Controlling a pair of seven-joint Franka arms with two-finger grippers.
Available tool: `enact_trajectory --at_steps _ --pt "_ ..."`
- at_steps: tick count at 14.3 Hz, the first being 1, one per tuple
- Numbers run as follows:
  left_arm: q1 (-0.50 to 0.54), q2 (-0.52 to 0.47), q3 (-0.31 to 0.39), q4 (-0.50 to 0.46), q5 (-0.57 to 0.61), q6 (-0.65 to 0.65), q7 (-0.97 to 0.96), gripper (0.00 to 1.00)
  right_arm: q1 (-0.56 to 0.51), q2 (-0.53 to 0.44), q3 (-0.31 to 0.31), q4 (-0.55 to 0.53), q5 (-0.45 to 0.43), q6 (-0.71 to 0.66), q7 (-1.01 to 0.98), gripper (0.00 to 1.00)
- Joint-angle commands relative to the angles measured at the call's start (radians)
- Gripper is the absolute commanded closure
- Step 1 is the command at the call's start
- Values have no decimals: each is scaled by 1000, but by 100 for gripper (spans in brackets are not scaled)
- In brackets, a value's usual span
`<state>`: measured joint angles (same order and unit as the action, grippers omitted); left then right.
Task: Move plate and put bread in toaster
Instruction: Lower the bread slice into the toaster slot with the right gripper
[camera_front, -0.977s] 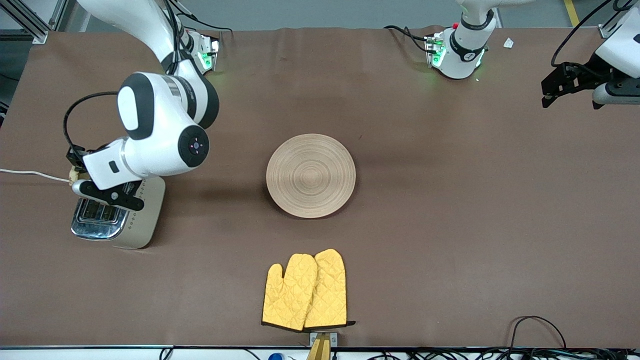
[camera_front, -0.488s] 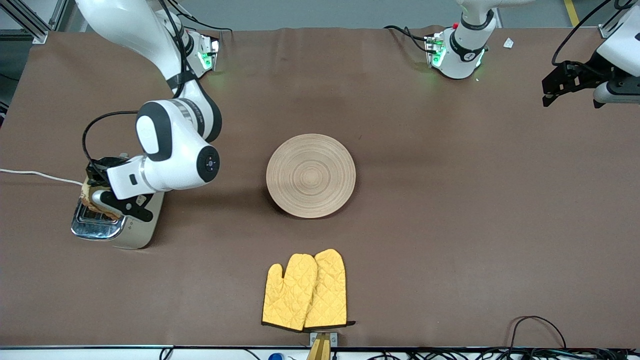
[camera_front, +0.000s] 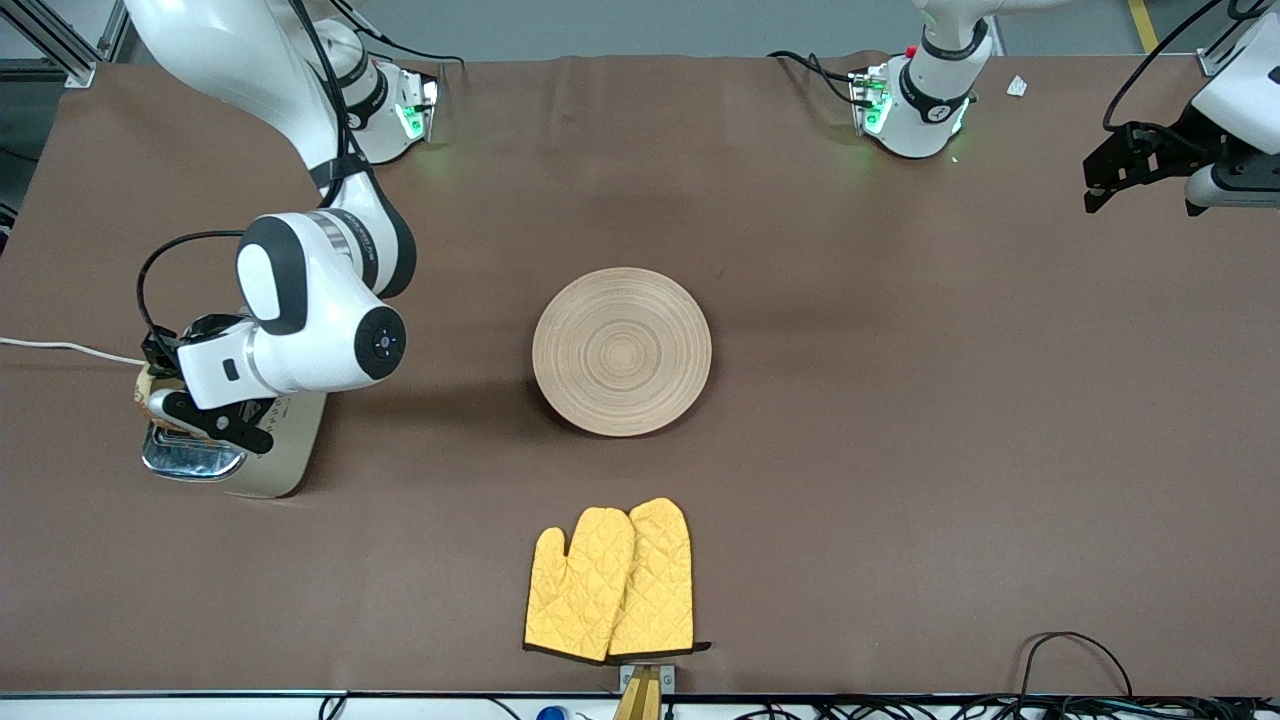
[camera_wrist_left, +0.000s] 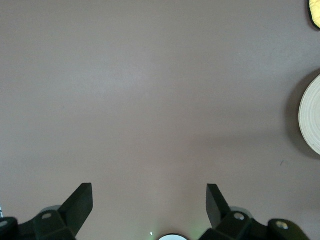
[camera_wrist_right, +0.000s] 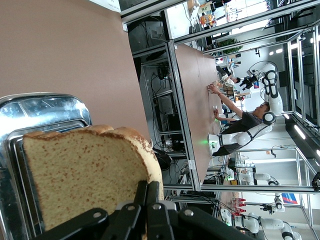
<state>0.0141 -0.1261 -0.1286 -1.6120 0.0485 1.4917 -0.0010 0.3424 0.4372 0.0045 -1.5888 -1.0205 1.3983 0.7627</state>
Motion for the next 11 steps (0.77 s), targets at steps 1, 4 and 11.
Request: enact_trajectory --at_steps 1,4,11 --pt "3 11 -5 26 14 -21 10 0 -11 -12 14 -48 -26 5 44 98" --pt "3 11 -3 26 13 -21 13 0 -11 -12 14 -71 -24 5 53 98" --pt "3 11 0 26 7 -22 13 0 -16 -9 14 -123 -18 33 127 97"
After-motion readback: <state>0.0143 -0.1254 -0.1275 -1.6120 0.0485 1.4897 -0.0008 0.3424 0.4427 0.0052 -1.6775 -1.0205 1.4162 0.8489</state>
